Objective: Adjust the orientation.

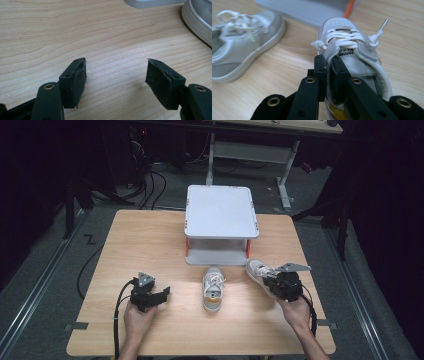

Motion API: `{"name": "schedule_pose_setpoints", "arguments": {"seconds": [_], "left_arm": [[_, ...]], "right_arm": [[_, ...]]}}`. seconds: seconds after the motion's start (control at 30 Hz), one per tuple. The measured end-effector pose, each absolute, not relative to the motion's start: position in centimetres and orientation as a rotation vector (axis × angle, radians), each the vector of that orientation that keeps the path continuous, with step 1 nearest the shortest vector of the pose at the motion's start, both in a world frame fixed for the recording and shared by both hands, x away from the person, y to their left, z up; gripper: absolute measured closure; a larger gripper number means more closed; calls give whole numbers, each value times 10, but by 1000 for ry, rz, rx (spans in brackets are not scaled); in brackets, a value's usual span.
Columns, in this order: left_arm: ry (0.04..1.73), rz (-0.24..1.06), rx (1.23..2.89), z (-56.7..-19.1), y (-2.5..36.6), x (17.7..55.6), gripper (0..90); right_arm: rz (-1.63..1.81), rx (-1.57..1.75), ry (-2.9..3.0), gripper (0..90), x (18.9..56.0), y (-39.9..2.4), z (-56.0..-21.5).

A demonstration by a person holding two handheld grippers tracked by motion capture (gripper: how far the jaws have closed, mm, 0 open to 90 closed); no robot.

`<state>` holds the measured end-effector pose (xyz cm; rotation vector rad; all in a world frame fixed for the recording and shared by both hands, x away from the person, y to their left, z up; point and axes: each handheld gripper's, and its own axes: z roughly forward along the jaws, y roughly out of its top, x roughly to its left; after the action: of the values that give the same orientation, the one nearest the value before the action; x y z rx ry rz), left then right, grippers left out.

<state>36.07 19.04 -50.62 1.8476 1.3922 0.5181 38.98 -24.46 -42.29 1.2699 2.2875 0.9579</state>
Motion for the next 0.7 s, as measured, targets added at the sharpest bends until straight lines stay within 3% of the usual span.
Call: {"name": "schedule_pose_setpoints", "arguments": {"seconds": [0.7], "left_arm": [[1392, 517, 1847, -506, 191, 361, 328]], "right_arm": [[877, 1247, 2364, 844, 392, -168, -438]]}}
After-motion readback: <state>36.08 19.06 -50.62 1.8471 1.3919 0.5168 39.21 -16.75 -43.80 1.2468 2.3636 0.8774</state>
